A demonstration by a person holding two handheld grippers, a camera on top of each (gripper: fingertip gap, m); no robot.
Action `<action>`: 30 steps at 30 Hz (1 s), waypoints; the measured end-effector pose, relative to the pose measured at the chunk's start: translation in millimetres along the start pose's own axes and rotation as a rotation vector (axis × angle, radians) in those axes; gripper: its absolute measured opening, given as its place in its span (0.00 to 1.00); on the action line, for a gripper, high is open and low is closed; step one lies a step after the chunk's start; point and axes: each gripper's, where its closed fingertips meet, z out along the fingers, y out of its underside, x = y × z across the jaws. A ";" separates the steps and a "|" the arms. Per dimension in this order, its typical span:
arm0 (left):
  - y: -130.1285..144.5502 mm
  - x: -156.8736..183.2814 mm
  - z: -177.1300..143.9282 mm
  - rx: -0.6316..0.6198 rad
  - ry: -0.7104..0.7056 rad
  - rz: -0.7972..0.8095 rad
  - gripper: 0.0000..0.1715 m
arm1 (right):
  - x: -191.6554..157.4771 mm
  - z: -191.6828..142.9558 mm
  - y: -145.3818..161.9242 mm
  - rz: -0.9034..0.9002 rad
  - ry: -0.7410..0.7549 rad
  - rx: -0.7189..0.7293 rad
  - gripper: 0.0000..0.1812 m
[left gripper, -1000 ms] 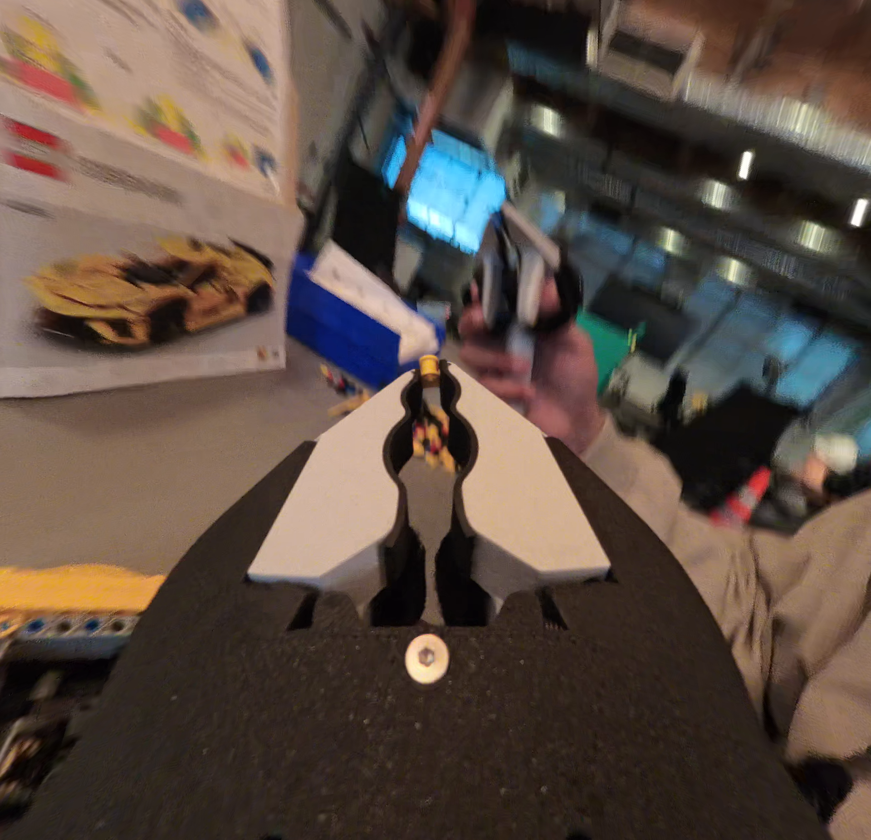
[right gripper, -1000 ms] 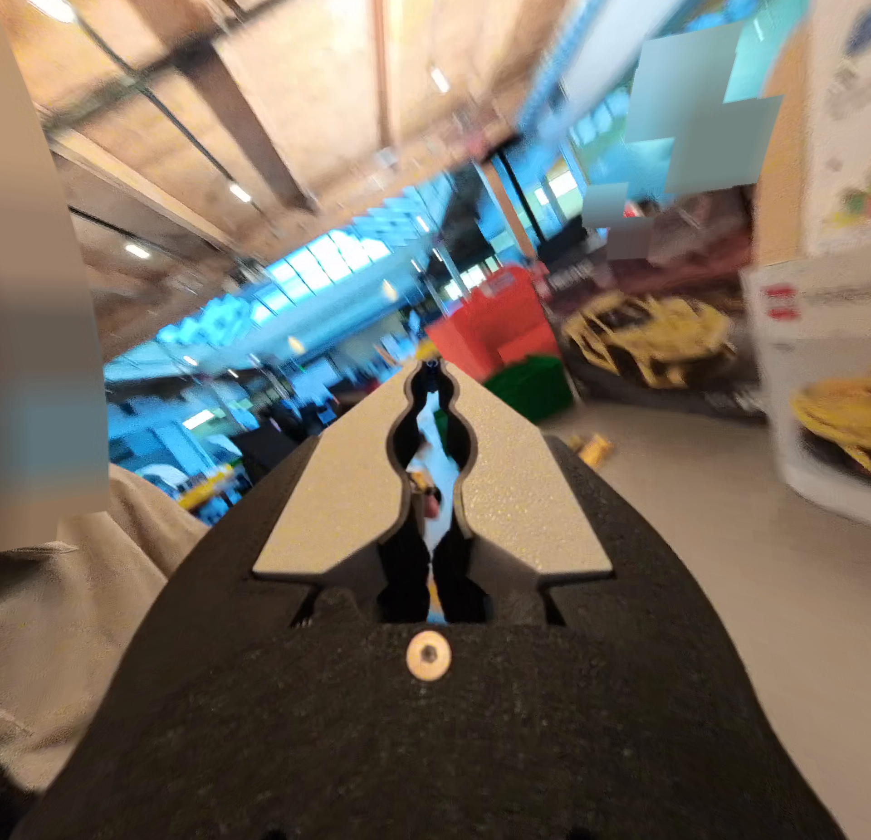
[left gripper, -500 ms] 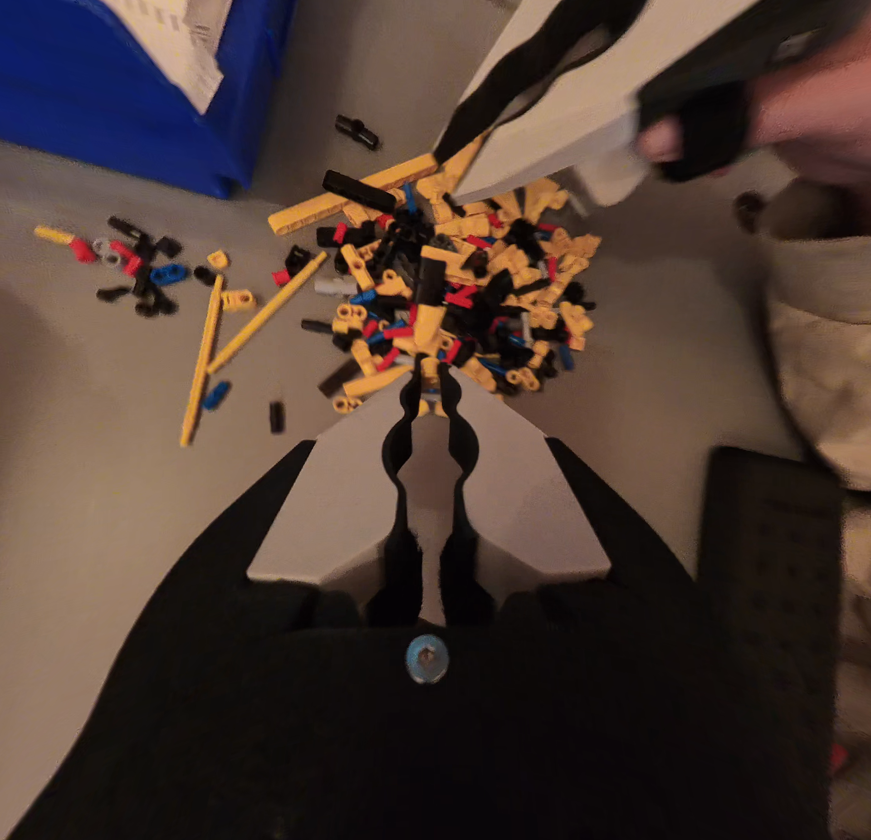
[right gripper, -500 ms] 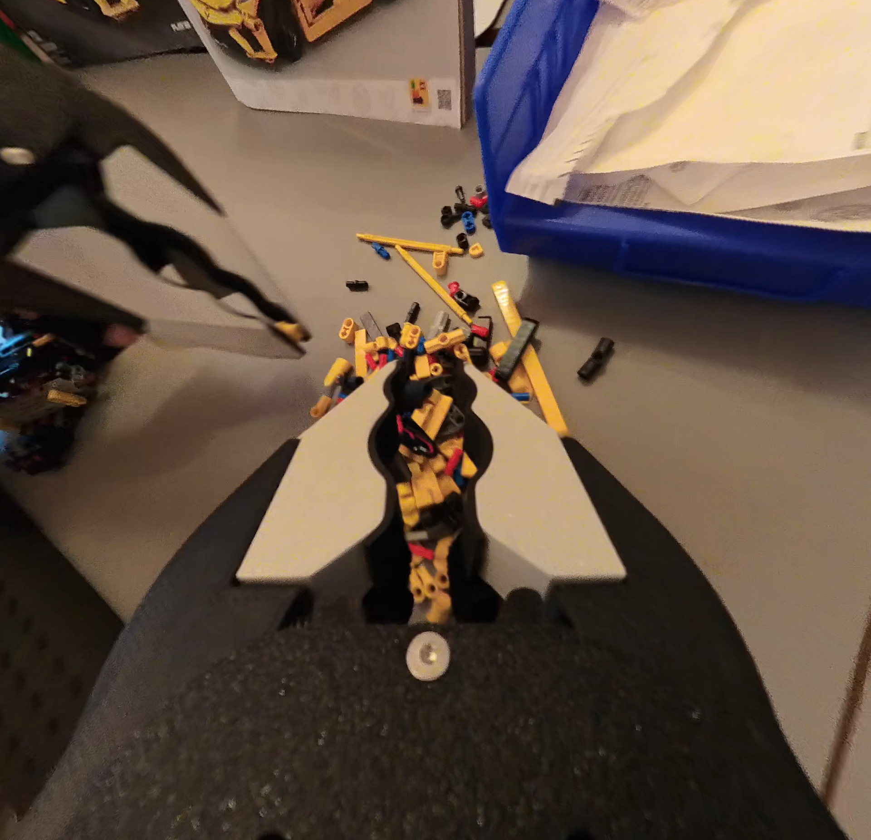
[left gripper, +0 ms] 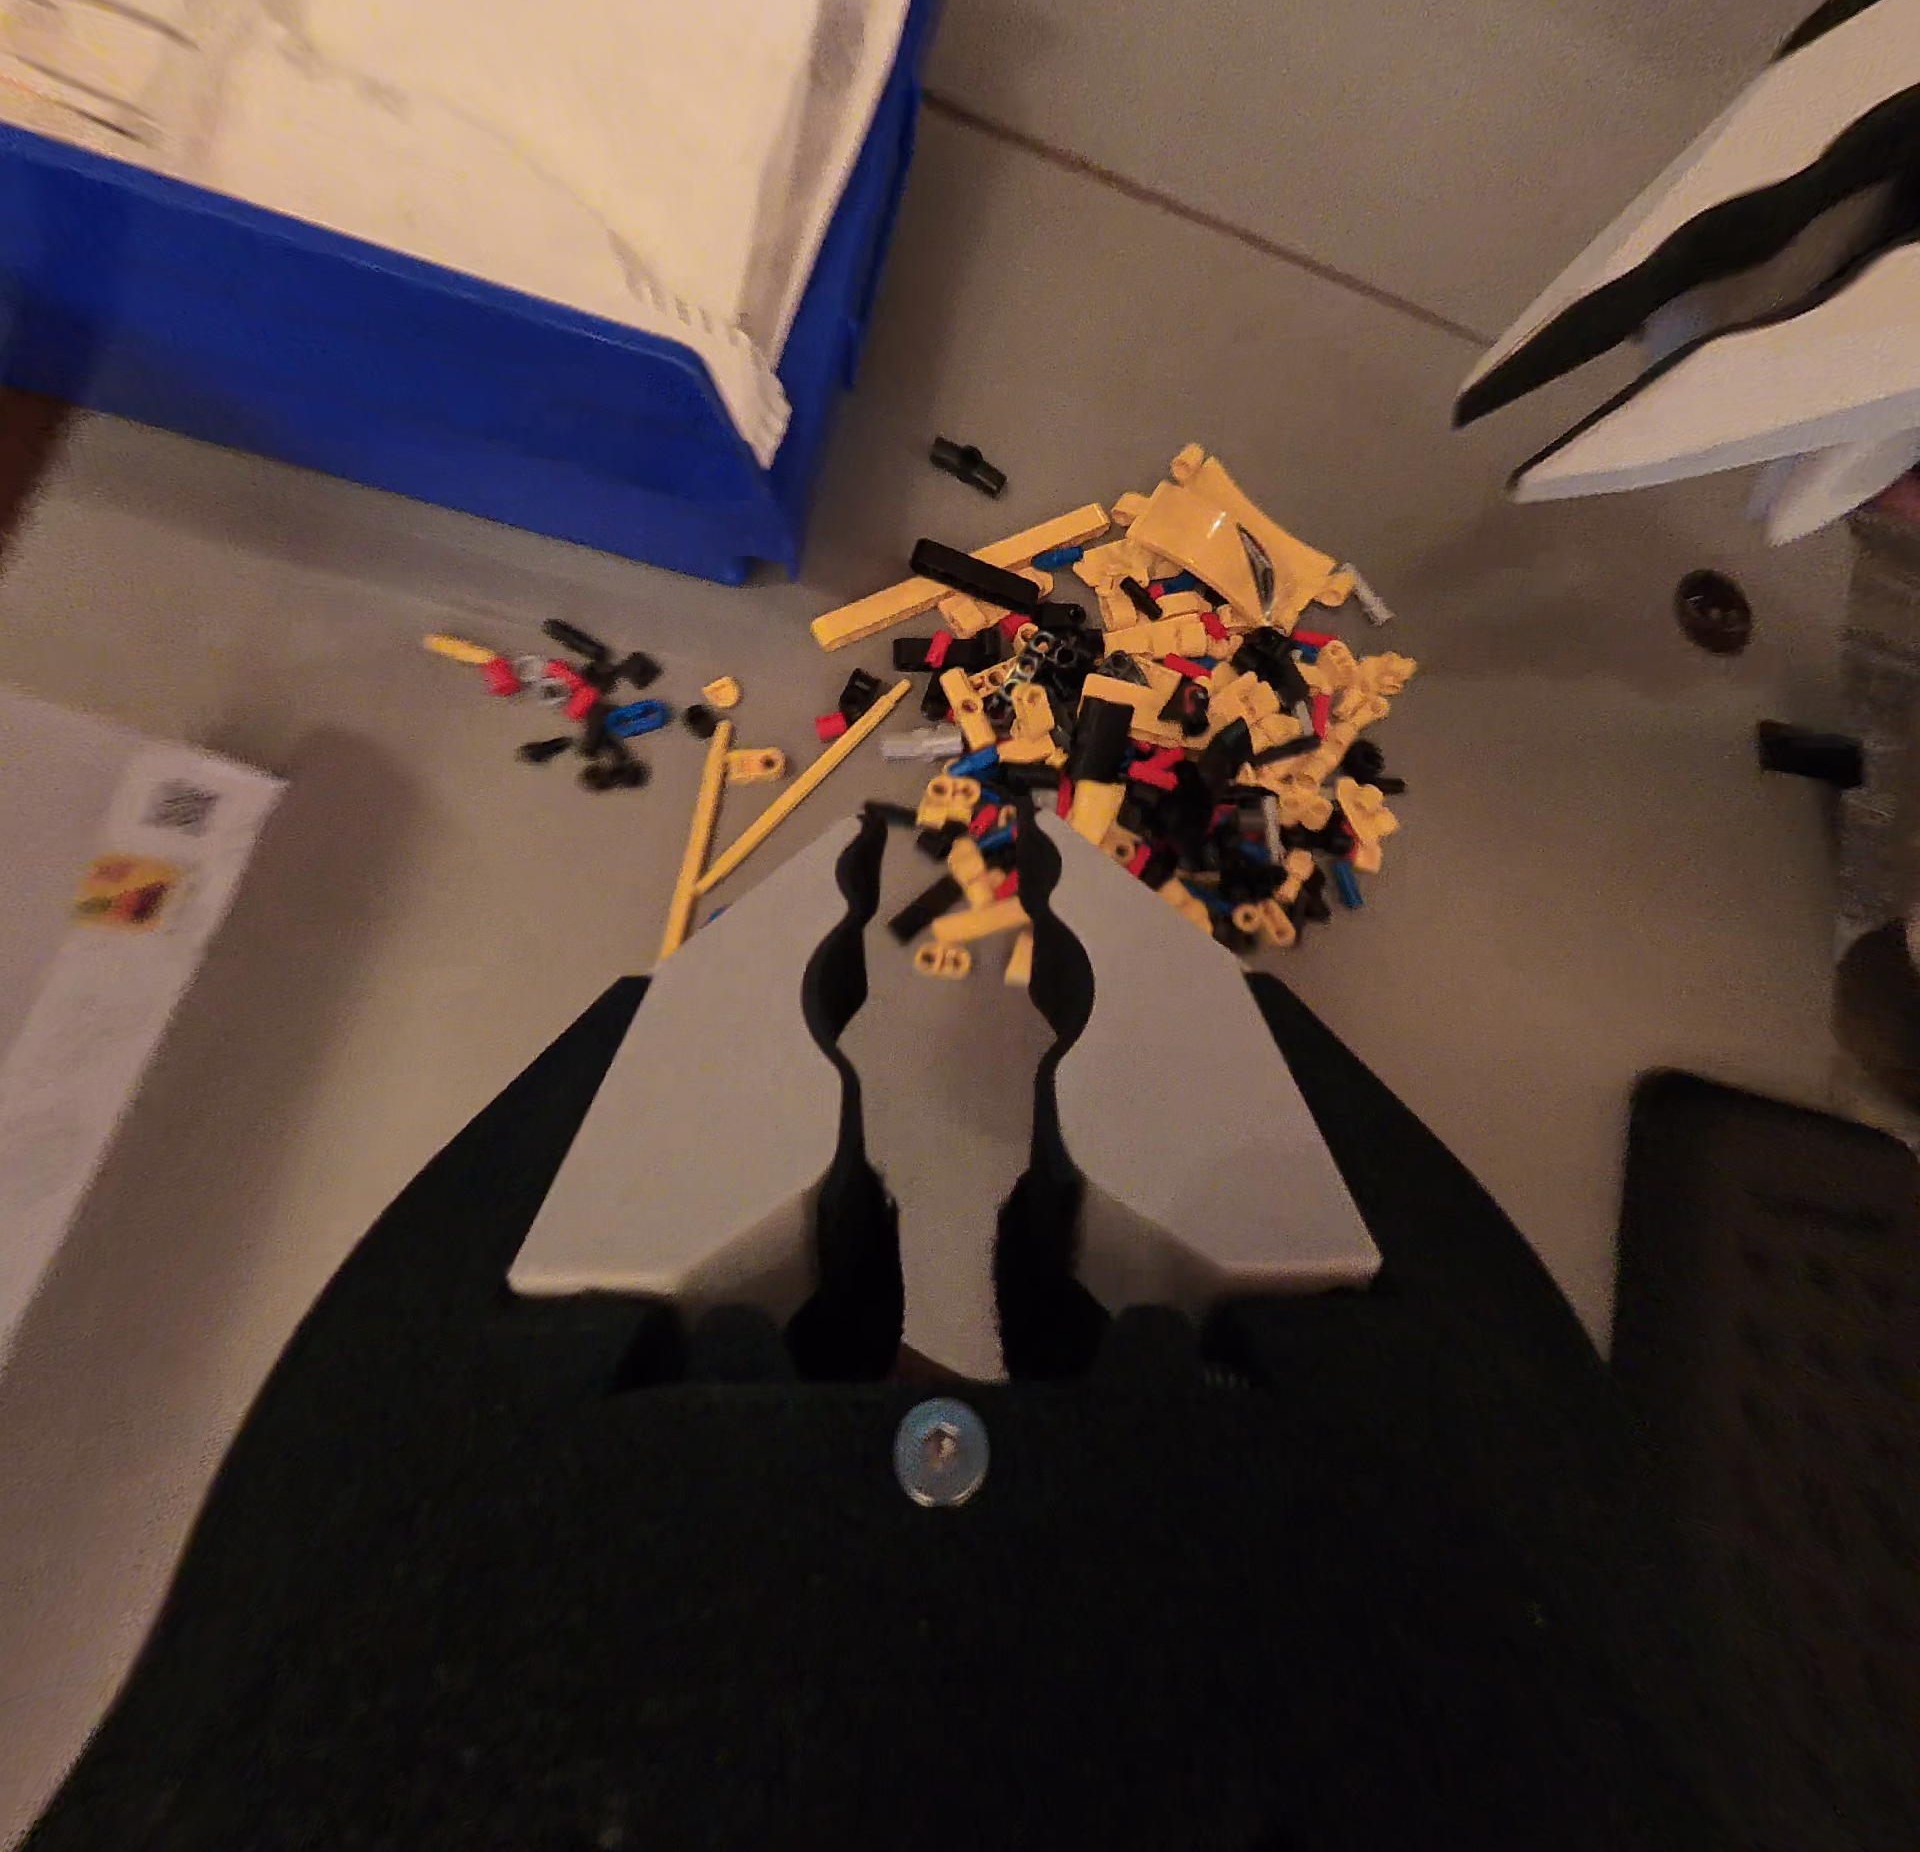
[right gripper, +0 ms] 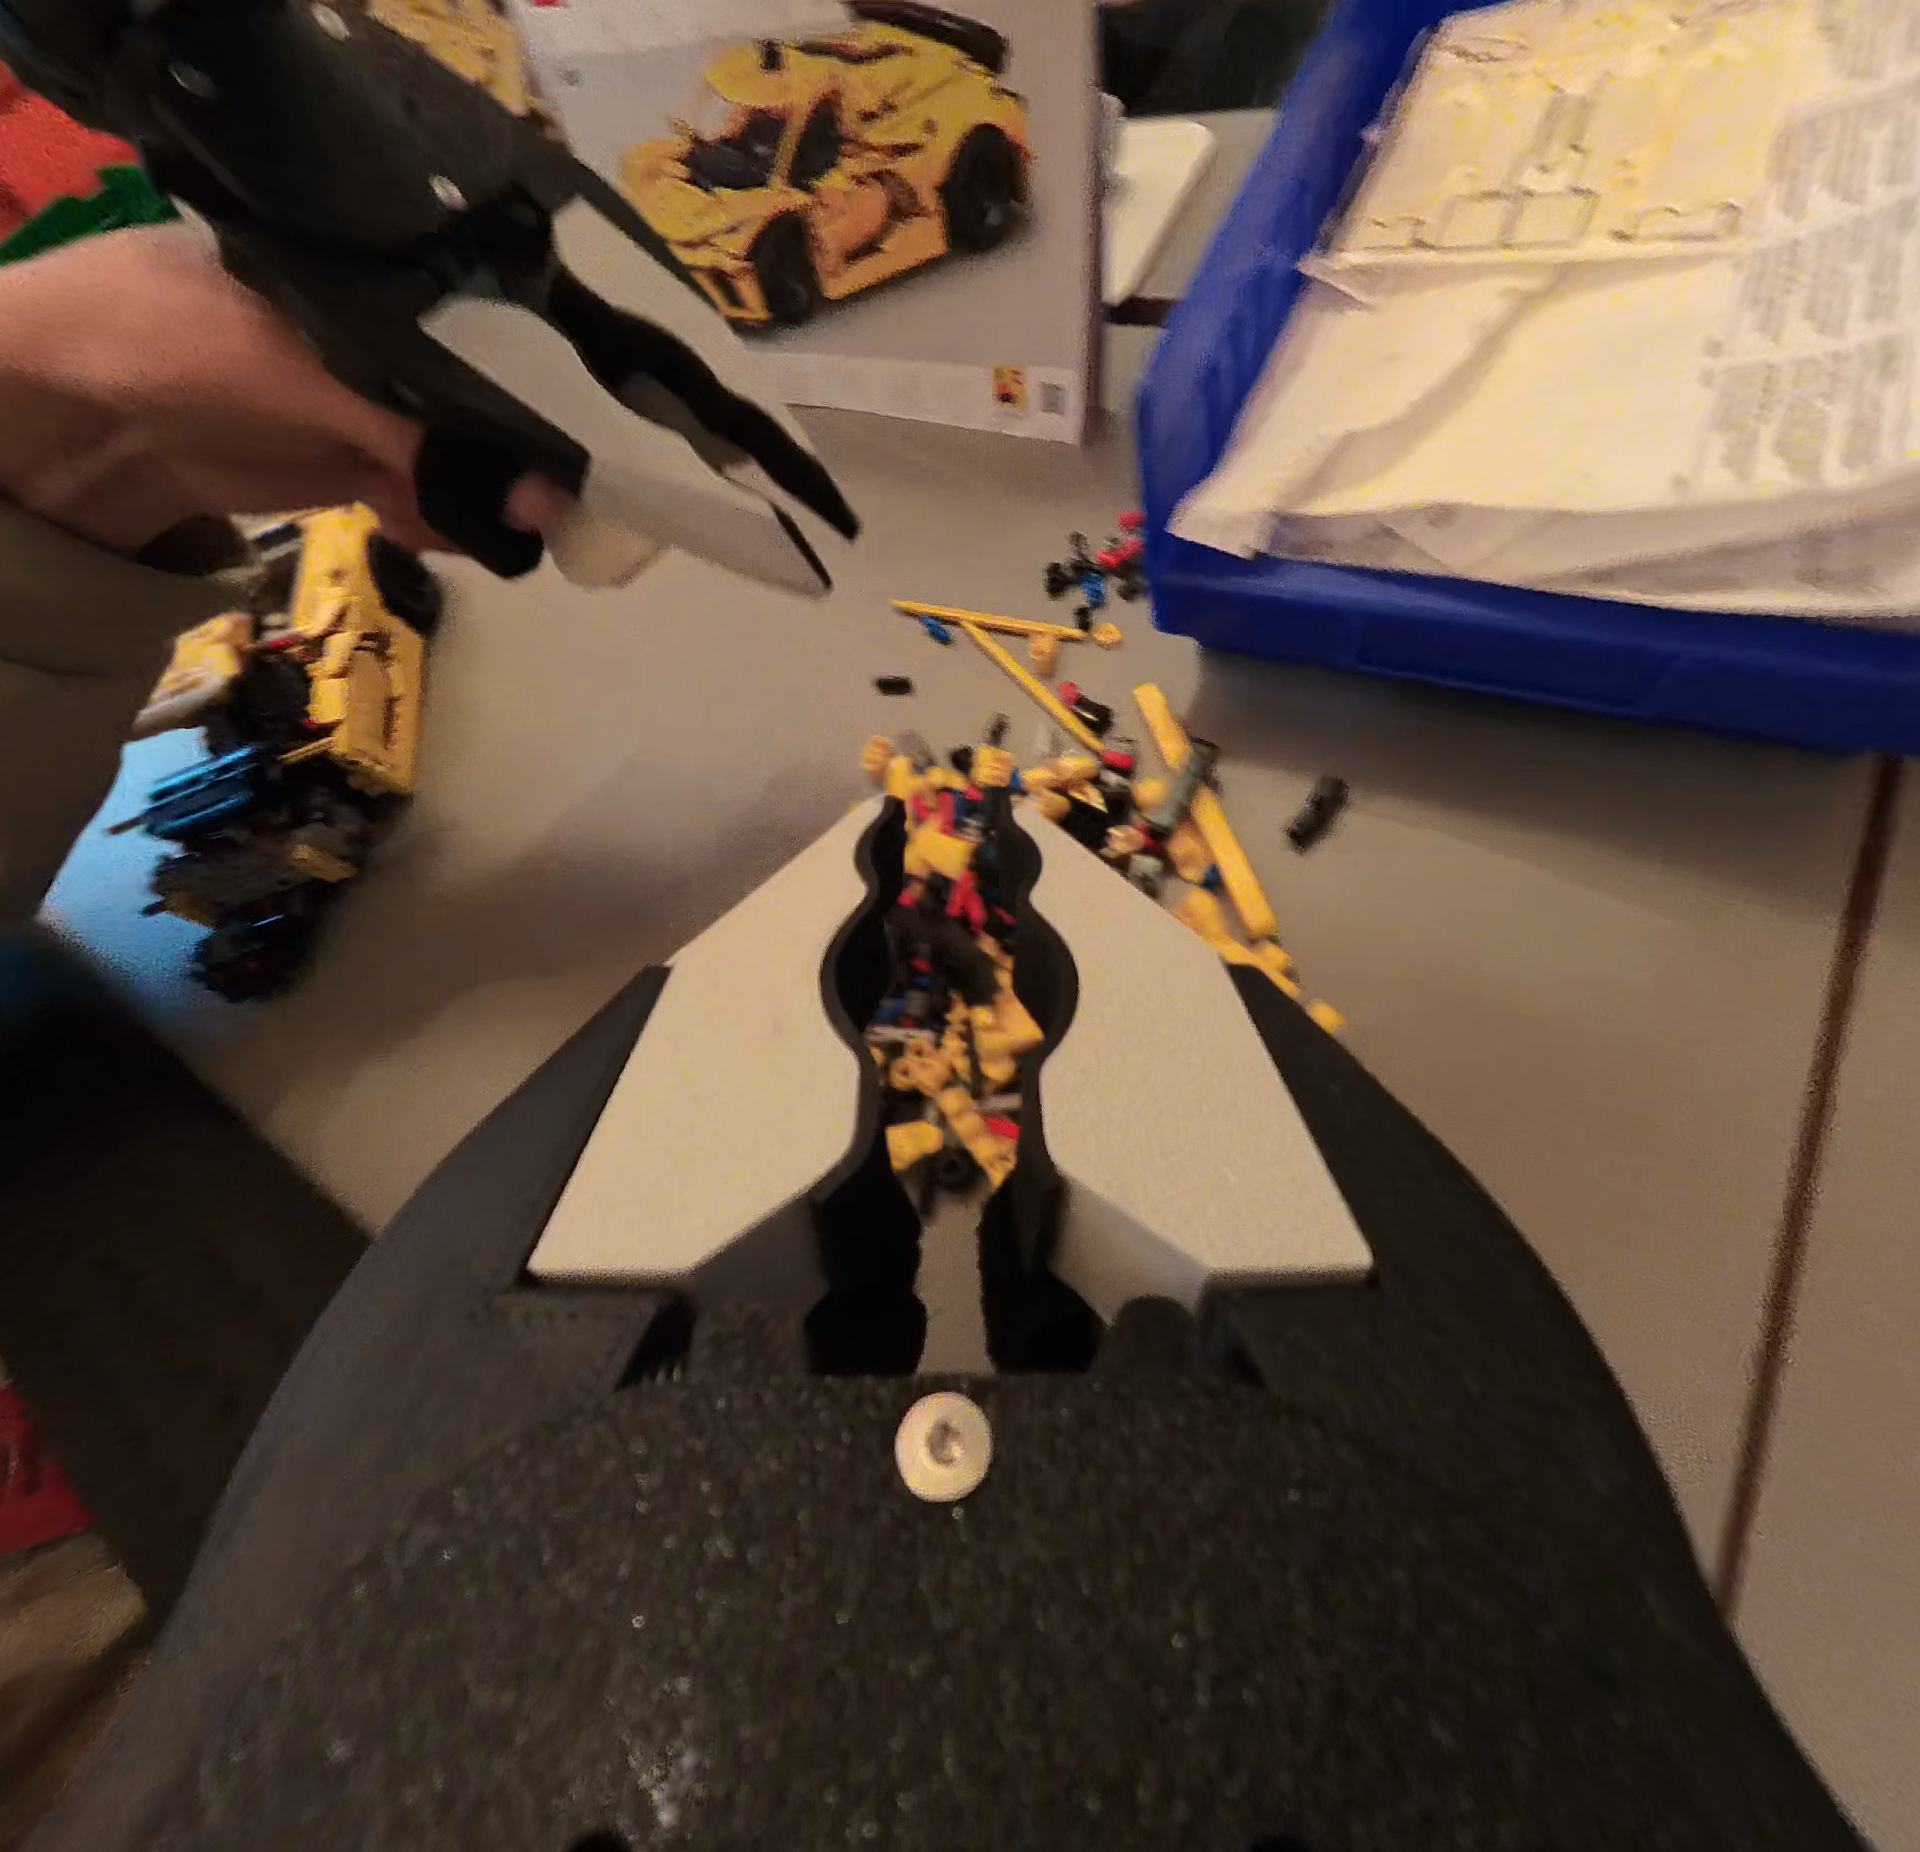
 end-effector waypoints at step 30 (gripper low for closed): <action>300.0 -39.6 -225.0 0.303 -0.546 -0.148 0.07 | -329.3 204.7 63.7 -0.469 -0.226 -0.268 0.32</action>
